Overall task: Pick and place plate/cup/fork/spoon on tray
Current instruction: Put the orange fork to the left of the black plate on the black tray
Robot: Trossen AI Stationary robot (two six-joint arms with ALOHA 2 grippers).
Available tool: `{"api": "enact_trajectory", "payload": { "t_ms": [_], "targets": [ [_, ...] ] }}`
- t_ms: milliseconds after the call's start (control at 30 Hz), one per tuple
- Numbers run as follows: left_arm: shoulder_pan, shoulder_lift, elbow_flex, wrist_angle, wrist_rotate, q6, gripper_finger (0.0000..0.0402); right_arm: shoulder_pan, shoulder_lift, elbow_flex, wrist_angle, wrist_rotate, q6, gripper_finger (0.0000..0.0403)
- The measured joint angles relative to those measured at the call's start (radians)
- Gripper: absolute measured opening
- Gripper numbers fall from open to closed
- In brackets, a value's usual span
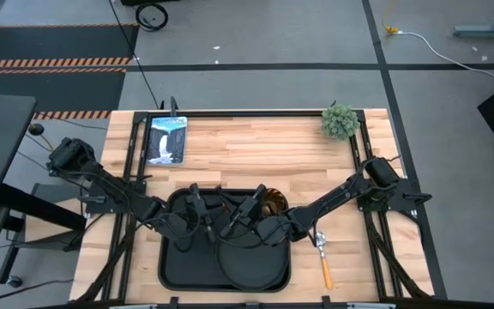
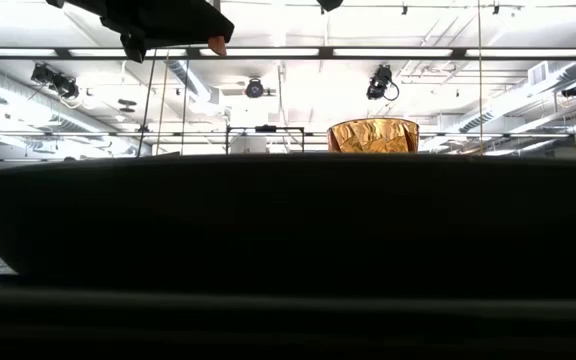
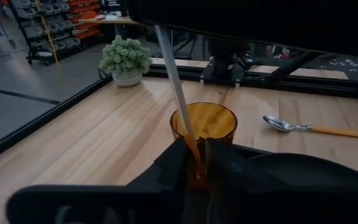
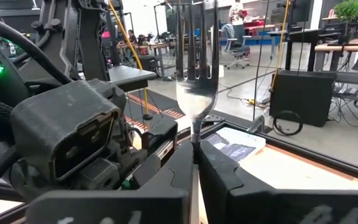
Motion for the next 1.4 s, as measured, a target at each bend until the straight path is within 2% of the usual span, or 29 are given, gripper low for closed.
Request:
{"api": "enact_trajectory", "payload": {
  "t_ms": [167, 367, 833, 933, 1067, 1233, 1400],
  "targets": [
    [0.000, 0.000, -0.001, 0.012, -0.003, 0.016, 0.0034, 0.001, 0.000, 0.000, 0.001, -0.003, 0.003, 0.0026],
    [0.000, 0.000, -0.001, 0.014, -0.005, 0.015, 0.0026, 0.006, -0.001, 0.000, 0.001, -0.003, 0.026, 0.0039],
    [-0.035, -0.026, -0.004, 0.000, 0.002, 0.003, 0.0012, 0.033, -0.001, 0.000, -0.016, 0.002, 0.045, 0.0205],
    [-0.071, -0.071, -0.029, -0.092, 0.010, -0.069, 0.0012, 0.052, -0.009, 0.000, -0.073, -0.038, 0.071, 0.0221],
    [-0.109, -0.147, -0.083, -0.188, 0.084, -0.216, 0.0012, 0.067, -0.014, 0.000, -0.154, -0.141, 0.167, 0.0225],
    [-0.161, -0.177, -0.172, -0.200, 0.209, -0.459, 0.0012, 0.072, -0.014, 0.000, -0.257, -0.209, 0.293, 0.0222],
    [-0.261, -0.165, -0.272, -0.165, 0.200, -0.724, 0.0016, 0.081, -0.014, 0.000, -0.259, -0.246, 0.315, 0.0222]
  ]
}}
